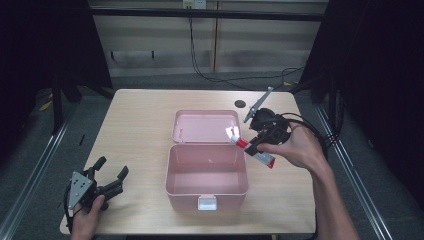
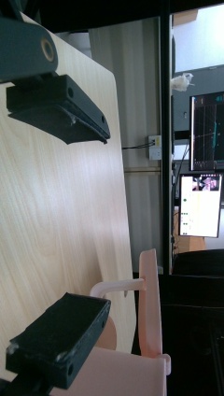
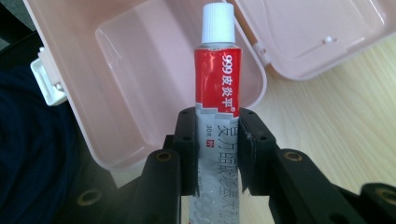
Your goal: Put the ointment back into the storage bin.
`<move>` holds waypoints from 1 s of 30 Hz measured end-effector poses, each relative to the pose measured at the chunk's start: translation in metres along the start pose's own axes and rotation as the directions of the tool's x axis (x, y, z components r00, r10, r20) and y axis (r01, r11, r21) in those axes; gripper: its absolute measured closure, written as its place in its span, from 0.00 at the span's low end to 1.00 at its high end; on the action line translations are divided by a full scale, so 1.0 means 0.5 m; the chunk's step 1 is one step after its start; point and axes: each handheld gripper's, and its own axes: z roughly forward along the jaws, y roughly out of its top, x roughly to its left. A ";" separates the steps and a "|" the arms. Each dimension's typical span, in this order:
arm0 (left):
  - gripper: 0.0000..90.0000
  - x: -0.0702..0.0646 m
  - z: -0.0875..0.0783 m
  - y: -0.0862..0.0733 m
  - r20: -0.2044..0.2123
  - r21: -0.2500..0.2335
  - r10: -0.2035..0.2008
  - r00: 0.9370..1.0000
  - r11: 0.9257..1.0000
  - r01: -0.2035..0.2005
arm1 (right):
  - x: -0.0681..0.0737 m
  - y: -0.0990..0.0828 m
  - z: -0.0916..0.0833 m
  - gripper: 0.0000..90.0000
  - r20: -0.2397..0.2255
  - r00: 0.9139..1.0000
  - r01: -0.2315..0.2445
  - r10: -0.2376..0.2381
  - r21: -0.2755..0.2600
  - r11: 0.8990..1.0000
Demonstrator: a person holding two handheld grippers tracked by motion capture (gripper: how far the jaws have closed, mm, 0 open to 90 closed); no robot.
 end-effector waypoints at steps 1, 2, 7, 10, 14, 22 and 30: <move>0.18 0.000 0.000 0.000 0.000 0.000 0.000 1.000 1.000 0.000 | 0.002 0.006 0.001 0.79 0.001 1.000 0.006 -0.006 0.001 1.000; 0.18 0.000 0.000 0.000 0.000 0.000 0.000 1.000 1.000 0.000 | 0.003 0.010 0.001 0.79 0.001 1.000 0.011 -0.011 0.004 1.000; 0.18 0.000 0.000 0.000 0.001 0.000 0.000 1.000 1.000 0.000 | 0.013 0.039 0.008 0.79 -0.014 0.999 0.034 -0.034 0.019 0.999; 0.18 0.000 0.000 0.000 0.001 0.000 0.000 1.000 1.000 0.000 | 0.017 0.054 0.019 0.79 -0.027 0.998 0.058 -0.058 0.030 0.998; 0.18 0.000 0.000 0.000 0.001 0.000 0.000 1.000 1.000 0.000 | 0.018 0.072 0.029 0.79 -0.029 0.997 0.075 -0.074 0.037 0.997; 0.18 0.000 0.000 0.000 0.001 0.001 0.000 1.000 1.000 0.000 | 0.030 0.110 0.049 0.79 -0.038 0.992 0.121 -0.119 0.061 0.991; 0.18 0.000 0.000 0.000 0.002 0.000 0.000 1.000 1.000 0.000 | 0.042 0.136 0.071 0.79 -0.065 0.984 0.169 -0.165 0.068 0.983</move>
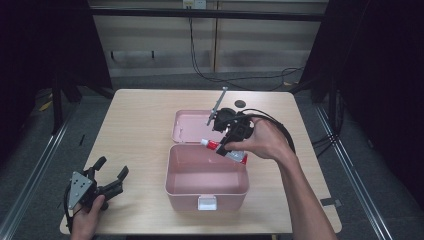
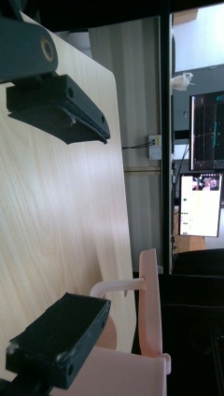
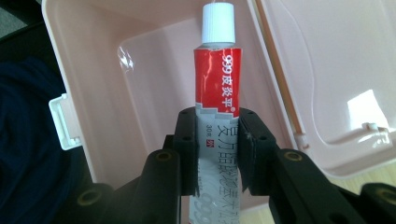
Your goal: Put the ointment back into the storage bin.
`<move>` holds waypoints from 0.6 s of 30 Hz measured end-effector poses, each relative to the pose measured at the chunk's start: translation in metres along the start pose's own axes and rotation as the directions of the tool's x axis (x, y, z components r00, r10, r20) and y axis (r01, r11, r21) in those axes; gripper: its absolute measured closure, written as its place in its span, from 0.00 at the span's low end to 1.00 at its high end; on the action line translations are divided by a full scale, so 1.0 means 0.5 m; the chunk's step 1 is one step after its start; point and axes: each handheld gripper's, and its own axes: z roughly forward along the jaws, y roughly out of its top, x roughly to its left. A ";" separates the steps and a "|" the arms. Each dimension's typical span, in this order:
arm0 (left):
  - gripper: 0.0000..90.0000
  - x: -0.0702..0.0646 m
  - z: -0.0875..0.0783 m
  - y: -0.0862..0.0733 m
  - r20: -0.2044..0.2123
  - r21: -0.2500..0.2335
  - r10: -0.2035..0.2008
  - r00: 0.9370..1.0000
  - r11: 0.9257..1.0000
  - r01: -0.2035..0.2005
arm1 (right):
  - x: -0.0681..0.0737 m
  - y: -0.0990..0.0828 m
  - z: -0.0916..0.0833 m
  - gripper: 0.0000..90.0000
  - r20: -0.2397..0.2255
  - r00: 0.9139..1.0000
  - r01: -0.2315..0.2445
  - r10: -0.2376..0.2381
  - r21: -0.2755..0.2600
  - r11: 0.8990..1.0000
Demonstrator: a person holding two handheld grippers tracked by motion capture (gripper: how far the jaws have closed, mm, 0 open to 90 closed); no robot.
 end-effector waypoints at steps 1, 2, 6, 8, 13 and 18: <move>0.18 0.000 0.000 0.000 0.000 0.000 0.000 1.000 1.000 0.000 | 0.002 0.004 0.002 0.79 0.001 1.000 -0.003 0.003 0.006 1.000; 0.18 0.000 0.000 0.000 0.000 0.000 0.000 1.000 1.000 0.000 | 0.003 0.007 0.005 0.79 0.003 1.000 0.000 0.000 0.010 1.000; 0.18 0.000 0.000 0.000 0.001 -0.001 0.000 1.000 1.000 0.000 | 0.004 0.018 0.019 0.79 0.000 1.000 0.028 -0.028 0.020 0.999; 0.18 0.000 0.000 0.000 0.001 0.000 0.000 1.000 1.000 0.000 | 0.005 0.024 0.027 0.79 -0.002 0.999 0.046 -0.046 0.026 0.999; 0.18 0.000 0.000 0.000 0.002 0.000 -0.001 1.000 1.000 0.001 | 0.007 0.036 0.045 0.79 -0.013 0.996 0.084 -0.084 0.043 0.996; 0.18 0.000 0.000 0.000 0.002 -0.001 0.000 1.000 1.000 0.000 | 0.006 0.047 0.065 0.79 -0.024 0.994 0.110 -0.109 0.049 0.993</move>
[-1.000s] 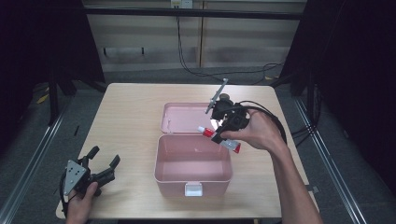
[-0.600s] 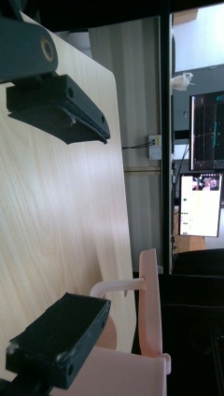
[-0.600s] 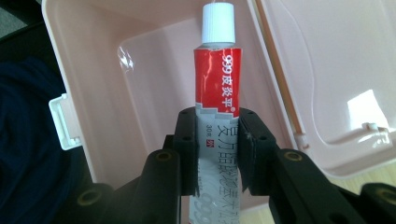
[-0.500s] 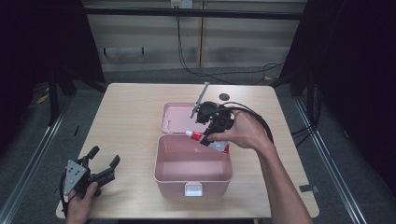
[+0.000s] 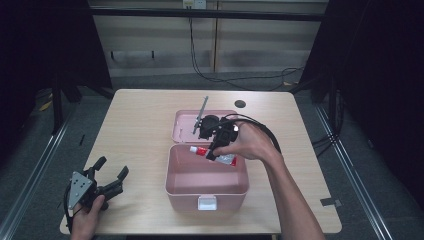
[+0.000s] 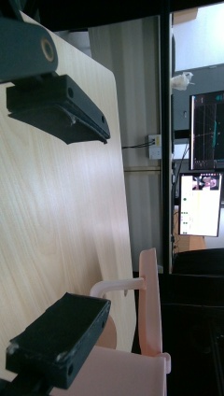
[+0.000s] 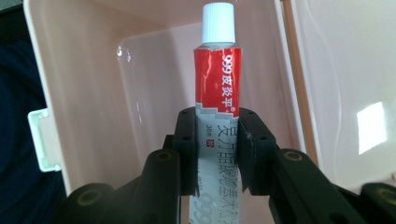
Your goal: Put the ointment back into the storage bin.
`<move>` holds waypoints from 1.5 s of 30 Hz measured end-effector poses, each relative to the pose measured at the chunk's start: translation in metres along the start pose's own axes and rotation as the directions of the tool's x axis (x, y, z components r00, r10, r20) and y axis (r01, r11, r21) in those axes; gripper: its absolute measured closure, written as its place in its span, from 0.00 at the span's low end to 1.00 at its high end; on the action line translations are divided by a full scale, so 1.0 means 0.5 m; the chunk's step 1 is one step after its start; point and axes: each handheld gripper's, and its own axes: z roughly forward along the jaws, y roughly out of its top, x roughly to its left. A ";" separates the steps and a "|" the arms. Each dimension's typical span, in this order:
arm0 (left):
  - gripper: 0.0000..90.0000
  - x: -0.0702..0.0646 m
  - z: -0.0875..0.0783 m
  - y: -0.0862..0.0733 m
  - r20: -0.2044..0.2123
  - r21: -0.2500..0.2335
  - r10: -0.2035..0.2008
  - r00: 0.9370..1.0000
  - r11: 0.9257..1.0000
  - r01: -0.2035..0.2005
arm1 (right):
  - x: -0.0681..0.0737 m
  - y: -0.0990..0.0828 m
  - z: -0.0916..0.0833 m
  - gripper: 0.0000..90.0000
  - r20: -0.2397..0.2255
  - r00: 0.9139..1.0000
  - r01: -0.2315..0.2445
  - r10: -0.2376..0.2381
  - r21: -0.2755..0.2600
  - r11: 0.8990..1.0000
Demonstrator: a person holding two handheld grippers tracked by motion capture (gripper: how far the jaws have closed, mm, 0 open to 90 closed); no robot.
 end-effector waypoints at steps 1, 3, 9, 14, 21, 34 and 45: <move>0.18 0.000 0.000 0.000 0.000 0.000 0.000 1.000 1.000 0.000 | -0.001 0.001 0.004 0.79 -0.003 1.000 -0.011 0.011 0.000 1.000; 0.18 0.000 0.000 0.000 0.000 0.000 0.000 1.000 1.000 0.000 | -0.006 0.003 0.014 0.79 -0.007 1.000 -0.012 0.012 -0.003 1.000; 0.18 0.000 0.000 0.000 0.001 0.000 0.000 1.000 1.000 0.000 | -0.011 0.013 0.039 0.79 -0.016 1.000 0.003 -0.003 0.036 0.999; 0.18 0.000 0.000 0.000 0.001 0.000 -0.001 1.000 1.000 0.001 | -0.012 0.017 0.054 0.79 -0.034 0.999 0.020 -0.018 0.045 0.999; 0.18 0.000 0.000 0.000 0.001 0.000 0.000 1.000 1.000 0.000 | -0.015 0.023 0.074 0.79 -0.038 0.999 0.032 -0.030 0.059 0.998; 0.18 0.000 0.000 0.000 0.001 0.000 0.000 1.000 1.000 0.000 | -0.017 0.024 0.112 0.79 -0.042 0.998 0.055 -0.052 0.080 0.995; 0.18 0.000 0.000 0.000 0.001 0.000 0.000 1.000 1.000 0.000 | -0.011 0.034 0.146 0.79 -0.035 0.997 0.079 -0.075 0.101 0.992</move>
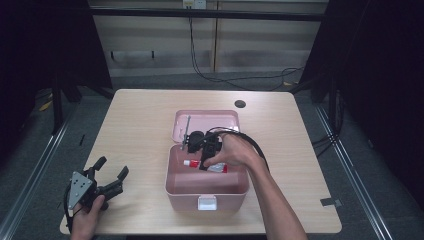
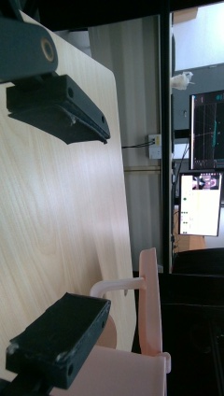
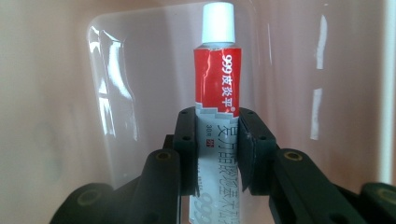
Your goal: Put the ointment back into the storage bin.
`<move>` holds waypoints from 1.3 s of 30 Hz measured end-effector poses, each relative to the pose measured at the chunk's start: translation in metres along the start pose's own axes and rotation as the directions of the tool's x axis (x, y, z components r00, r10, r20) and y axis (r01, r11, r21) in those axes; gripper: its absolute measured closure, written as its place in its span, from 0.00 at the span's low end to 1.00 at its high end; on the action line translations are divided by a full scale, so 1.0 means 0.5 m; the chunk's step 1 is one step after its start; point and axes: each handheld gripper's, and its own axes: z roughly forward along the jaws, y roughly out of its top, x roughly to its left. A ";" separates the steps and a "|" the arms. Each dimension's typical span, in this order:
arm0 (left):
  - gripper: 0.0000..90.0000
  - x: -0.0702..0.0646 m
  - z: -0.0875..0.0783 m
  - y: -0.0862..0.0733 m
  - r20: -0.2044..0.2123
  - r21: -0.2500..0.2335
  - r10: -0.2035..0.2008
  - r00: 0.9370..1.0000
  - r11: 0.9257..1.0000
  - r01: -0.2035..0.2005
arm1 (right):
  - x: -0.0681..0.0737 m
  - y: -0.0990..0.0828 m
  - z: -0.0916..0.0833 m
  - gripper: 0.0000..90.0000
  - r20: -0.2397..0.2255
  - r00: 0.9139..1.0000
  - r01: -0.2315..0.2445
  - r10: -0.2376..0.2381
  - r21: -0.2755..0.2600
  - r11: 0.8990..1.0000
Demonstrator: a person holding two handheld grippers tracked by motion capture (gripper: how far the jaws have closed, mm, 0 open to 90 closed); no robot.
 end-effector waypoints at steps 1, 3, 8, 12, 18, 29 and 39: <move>0.18 0.000 0.000 0.000 0.000 0.000 0.000 1.000 1.000 0.000 | 0.001 0.001 0.002 0.79 0.003 1.000 -0.004 0.004 0.009 1.000; 0.18 0.000 0.000 0.000 0.000 0.000 0.000 1.000 1.000 0.000 | 0.001 0.001 0.006 0.79 0.004 1.000 -0.002 0.002 0.011 1.000; 0.18 0.000 0.000 0.000 0.000 0.000 0.000 1.000 1.000 0.000 | 0.002 0.001 0.012 0.79 0.008 1.000 0.002 -0.002 0.011 1.000; 0.18 0.000 0.000 0.000 0.000 0.000 0.000 1.000 1.000 0.000 | 0.000 0.000 0.014 0.79 0.006 1.000 -0.001 0.001 0.006 1.000; 0.18 0.000 0.000 0.000 0.000 0.000 0.000 1.000 1.000 0.000 | 0.000 0.003 0.028 0.79 0.008 1.000 0.004 -0.004 0.025 1.000; 0.18 0.000 0.000 0.000 0.001 0.000 0.000 1.000 1.000 0.000 | 0.003 0.004 0.044 0.79 0.015 1.000 0.017 -0.017 0.032 0.999; 0.18 0.000 0.000 0.000 0.001 0.000 0.000 1.000 1.000 0.000 | 0.003 0.005 0.068 0.79 0.030 0.999 0.023 -0.024 0.053 0.998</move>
